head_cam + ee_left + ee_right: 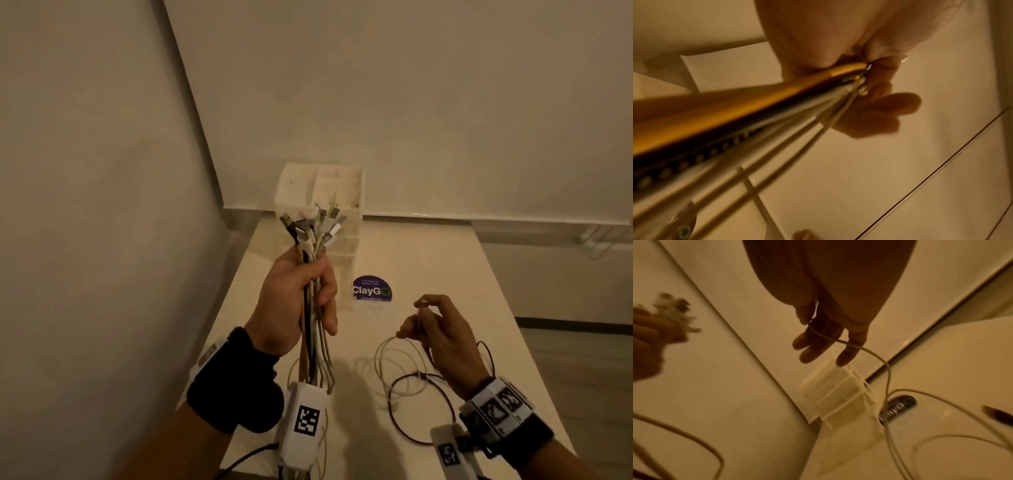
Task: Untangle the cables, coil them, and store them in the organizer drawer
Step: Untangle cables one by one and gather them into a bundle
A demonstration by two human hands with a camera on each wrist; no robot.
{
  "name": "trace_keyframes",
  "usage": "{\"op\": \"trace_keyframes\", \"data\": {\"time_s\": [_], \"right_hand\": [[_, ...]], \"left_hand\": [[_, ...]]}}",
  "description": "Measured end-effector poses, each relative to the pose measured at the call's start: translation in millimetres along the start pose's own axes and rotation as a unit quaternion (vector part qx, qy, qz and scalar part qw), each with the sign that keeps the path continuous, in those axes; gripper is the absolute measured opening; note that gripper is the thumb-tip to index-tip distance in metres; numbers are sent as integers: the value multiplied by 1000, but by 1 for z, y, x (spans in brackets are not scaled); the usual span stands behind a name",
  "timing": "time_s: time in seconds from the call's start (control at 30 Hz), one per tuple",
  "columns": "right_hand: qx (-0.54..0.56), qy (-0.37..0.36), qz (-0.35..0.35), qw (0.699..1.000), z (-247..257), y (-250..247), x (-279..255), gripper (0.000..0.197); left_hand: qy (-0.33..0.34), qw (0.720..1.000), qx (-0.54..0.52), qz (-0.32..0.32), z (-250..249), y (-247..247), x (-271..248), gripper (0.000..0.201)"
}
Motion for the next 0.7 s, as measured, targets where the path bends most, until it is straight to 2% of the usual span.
{"op": "trace_keyframes", "data": {"time_s": [0.1, 0.23, 0.33, 0.47, 0.7], "right_hand": [[-9, -30, 13, 999, 41, 5, 0, 24], [21, -33, 74, 997, 80, 18, -5, 42], [83, -51, 72, 993, 102, 27, -16, 33], [129, -66, 45, 988, 113, 34, -24, 14], [87, -77, -20, 993, 116, 42, -24, 16]], "left_hand": [[8, 1000, 9, 11, 7, 8, 11, 28], [-26, 1000, 1, 2, 19, 13, 22, 28], [-40, 999, -16, -10, 28, 19, 27, 19], [-45, 999, -17, -7, 36, 30, 29, 25], [-42, 999, -13, 20, 42, 40, 29, 29]]}}
Point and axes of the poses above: each hand's wrist, its own x-axis towards the middle knuckle, its own y-axis out of the palm, z = x × y, the point moved 4 cm from there along x, towards the middle knuckle, and after that the axes turned 8 degrees about y, right-handed, at the moved point
